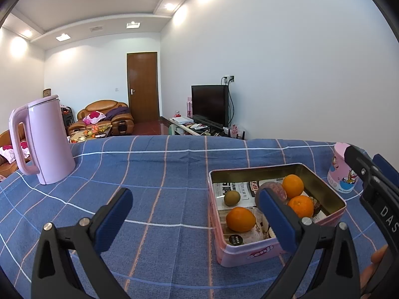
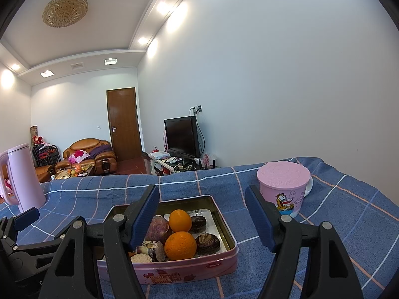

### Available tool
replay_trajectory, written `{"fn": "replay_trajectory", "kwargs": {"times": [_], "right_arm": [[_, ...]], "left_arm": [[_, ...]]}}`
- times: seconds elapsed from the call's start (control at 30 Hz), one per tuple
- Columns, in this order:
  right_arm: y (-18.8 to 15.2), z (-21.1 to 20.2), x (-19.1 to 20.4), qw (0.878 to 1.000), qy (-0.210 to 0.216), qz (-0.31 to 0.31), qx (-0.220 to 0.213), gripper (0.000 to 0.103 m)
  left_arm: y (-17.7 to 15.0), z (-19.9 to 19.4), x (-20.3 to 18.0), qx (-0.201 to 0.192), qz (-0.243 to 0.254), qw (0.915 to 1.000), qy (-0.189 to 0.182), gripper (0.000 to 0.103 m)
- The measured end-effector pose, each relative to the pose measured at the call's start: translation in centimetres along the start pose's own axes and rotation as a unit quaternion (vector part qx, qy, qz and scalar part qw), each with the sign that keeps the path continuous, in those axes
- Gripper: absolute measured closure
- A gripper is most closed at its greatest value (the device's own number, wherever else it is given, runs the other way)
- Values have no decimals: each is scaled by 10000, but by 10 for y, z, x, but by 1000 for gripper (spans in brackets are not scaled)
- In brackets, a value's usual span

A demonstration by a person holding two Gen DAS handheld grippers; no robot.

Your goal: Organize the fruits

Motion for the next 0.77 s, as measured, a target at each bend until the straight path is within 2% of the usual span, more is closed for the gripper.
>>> {"fn": "replay_trajectory", "kwargs": {"times": [0.43,0.77], "right_arm": [[-2,1,-1,10000,-19,9,30,30],[-3,2,-3,9999,-108,53,63,30]], "left_arm": [[-1,-1,-2,10,55,10000,14,0],[0,-5,-4,-95,123,9998,-130,0]]}}
Point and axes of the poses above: each gripper's, at about its wrist camera, not at the fingertips, and z roughly the way its jaws point, x to its left, y to its top, the point moved 4 cm from there along z, roughly the way its jaws point, and after that the axes turned 8 degrees about -y, right-handed, at the moved point
